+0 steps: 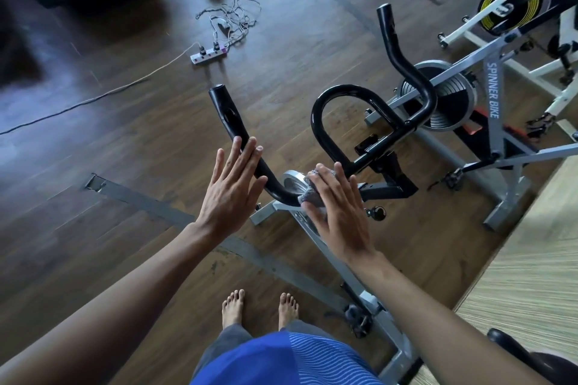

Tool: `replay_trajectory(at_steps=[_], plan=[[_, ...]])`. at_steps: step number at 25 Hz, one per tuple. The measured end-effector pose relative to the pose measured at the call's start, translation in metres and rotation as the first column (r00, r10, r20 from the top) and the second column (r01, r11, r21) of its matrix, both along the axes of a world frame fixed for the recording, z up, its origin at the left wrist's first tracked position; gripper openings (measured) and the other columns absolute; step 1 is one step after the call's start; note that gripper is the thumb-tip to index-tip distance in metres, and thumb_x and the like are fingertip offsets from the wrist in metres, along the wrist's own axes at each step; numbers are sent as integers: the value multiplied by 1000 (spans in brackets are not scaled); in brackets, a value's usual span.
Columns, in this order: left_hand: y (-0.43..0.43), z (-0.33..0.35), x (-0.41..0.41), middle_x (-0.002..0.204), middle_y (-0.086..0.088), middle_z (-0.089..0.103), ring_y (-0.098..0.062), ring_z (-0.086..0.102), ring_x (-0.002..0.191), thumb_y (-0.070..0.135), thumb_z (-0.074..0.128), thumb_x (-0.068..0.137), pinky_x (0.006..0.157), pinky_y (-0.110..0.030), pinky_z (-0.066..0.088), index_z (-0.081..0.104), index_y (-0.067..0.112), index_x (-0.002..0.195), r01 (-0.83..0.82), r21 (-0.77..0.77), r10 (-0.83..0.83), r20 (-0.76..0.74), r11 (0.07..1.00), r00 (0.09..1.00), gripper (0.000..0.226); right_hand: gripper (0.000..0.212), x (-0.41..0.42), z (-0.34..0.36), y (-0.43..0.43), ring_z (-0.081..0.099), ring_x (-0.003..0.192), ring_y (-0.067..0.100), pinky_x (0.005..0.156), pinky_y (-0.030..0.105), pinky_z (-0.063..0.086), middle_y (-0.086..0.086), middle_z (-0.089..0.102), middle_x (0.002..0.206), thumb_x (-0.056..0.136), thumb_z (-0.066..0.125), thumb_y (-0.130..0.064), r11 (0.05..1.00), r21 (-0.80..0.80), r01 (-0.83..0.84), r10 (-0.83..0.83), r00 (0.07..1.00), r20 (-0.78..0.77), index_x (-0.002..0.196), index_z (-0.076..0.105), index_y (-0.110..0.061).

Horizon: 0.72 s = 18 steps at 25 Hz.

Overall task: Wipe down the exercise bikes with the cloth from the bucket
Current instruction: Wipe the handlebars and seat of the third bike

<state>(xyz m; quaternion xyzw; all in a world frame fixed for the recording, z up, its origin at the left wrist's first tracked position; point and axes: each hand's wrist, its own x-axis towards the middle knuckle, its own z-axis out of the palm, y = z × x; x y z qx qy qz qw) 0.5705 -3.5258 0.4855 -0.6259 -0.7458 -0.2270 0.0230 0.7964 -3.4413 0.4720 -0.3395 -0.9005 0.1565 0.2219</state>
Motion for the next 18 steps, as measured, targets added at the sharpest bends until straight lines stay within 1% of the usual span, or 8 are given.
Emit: replay_trajectory(at_steps=[2, 5, 8, 11, 13, 15, 16, 18], plan=[[0, 0, -1, 163, -8, 22, -24, 7, 153, 39, 33, 106, 123, -53, 11, 32, 7, 153, 4, -8, -4, 3, 1000, 1000, 56, 52, 8, -1, 18, 12, 154, 22, 126, 45, 6, 1, 35, 159, 104, 38, -49, 999, 3, -38, 38, 999, -11, 145, 48, -18], [-1, 0, 0, 163, -7, 21, -23, 5, 153, 37, 36, 106, 124, -51, 10, 31, 8, 153, 2, -15, -2, 18, 1000, 1000, 56, 45, 5, -7, 24, 21, 152, 23, 124, 49, 18, 3, 43, 154, 108, 35, -38, 998, -33, -45, 41, 993, -114, 142, 52, -15], [-2, 3, -1, 163, -6, 22, -21, 6, 153, 36, 39, 105, 124, -50, 10, 33, 8, 152, 8, -12, -7, 45, 1000, 999, 55, 40, -2, -10, 14, 33, 147, 23, 121, 49, 27, 5, 52, 145, 108, 37, -32, 999, -35, 15, -21, 980, -199, 137, 55, -11], [-7, 10, -8, 161, -6, 28, -22, 14, 153, 34, 42, 104, 124, -49, 12, 40, 9, 149, 1, 40, -5, 96, 999, 995, 51, 44, -10, 2, 13, 40, 141, 21, 116, 48, 36, 7, 57, 139, 107, 37, -34, 989, -116, 87, -114, 964, -241, 134, 59, -6], [-11, 17, -21, 158, -7, 34, -24, 21, 151, 29, 45, 103, 124, -47, 16, 44, 10, 147, -43, 94, 31, 122, 995, 992, 48, 46, -19, 18, 11, 43, 138, 21, 116, 40, 37, 9, 58, 137, 106, 38, -36, 984, -143, 102, -137, 956, -261, 131, 60, -5], [-11, 27, -44, 154, -9, 42, -25, 29, 148, 27, 46, 103, 122, -48, 21, 47, 10, 144, -93, 135, 74, 135, 986, 988, 45, 45, -36, 38, 14, 43, 138, 19, 116, 25, 34, 8, 59, 137, 104, 40, -35, 981, -156, 119, -158, 952, -262, 131, 61, -6], [-9, 32, -59, 151, -8, 46, -26, 33, 146, 27, 45, 102, 121, -49, 24, 49, 11, 143, -109, 151, 88, 138, 983, 986, 44, 45, -47, 48, 16, 43, 137, 18, 116, 20, 32, 7, 59, 136, 104, 39, -35, 978, -159, 133, -172, 948, -267, 130, 62, -7], [1, 43, -90, 145, -7, 52, -26, 40, 141, 27, 44, 101, 119, -49, 28, 52, 12, 140, -114, 165, 90, 146, 980, 985, 42, 45, -73, 66, 22, 45, 136, 18, 115, 18, 31, 5, 60, 136, 104, 39, -35, 975, -160, 156, -197, 939, -283, 129, 64, -7]])
